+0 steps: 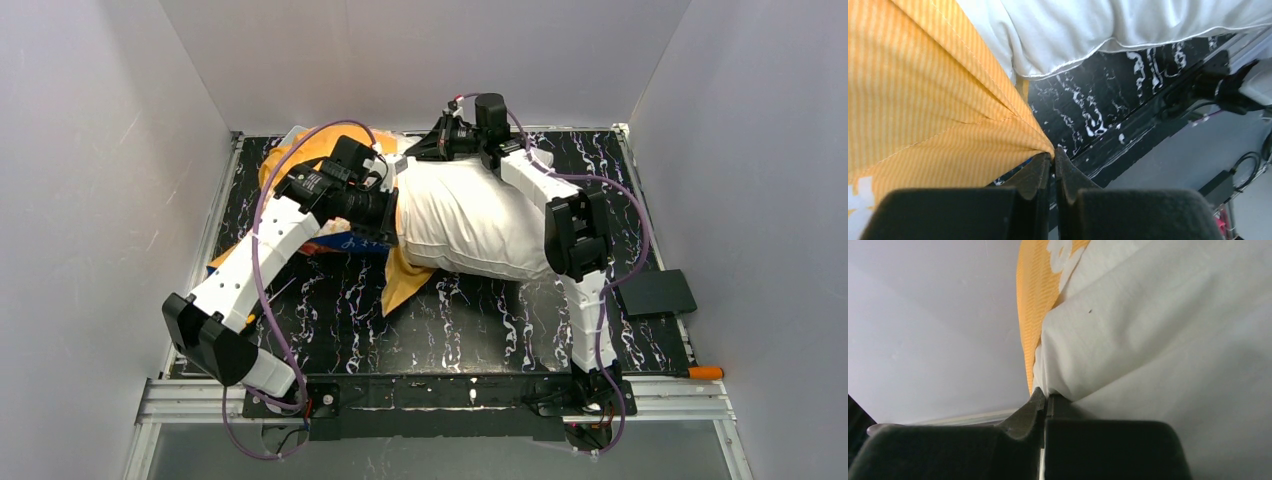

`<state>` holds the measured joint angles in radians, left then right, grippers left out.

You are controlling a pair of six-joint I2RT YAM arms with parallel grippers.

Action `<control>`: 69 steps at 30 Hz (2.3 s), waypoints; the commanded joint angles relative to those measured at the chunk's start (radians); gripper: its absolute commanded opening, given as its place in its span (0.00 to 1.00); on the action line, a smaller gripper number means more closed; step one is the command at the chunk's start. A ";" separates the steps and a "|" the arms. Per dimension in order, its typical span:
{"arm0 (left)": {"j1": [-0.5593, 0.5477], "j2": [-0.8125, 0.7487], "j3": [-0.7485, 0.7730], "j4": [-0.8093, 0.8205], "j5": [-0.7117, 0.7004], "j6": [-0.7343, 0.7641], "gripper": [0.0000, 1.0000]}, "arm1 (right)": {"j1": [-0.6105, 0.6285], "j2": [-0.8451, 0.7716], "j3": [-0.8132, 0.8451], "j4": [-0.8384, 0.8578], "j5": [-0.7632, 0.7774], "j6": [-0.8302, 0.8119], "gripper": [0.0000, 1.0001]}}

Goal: Put the pillow into the pillowcase
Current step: Stuff the pillow into the pillowcase.

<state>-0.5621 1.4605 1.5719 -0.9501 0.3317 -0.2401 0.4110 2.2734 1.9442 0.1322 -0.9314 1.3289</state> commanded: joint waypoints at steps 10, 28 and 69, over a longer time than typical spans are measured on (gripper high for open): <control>-0.021 0.100 0.432 -0.123 -0.300 -0.078 0.84 | 0.023 -0.102 -0.042 -0.399 0.014 -0.464 0.01; 0.123 0.641 0.885 -0.243 -0.514 -0.357 0.66 | 0.106 -0.100 0.012 -0.896 -0.034 -0.853 0.01; 0.021 0.352 0.703 0.042 0.113 -0.415 0.18 | 0.096 -0.133 -0.251 0.102 0.069 0.044 0.15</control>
<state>-0.6689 1.9060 2.2780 -0.8745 0.4606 -0.6666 0.5312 2.2543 1.7157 0.5411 -0.8913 1.5997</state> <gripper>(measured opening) 0.018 0.057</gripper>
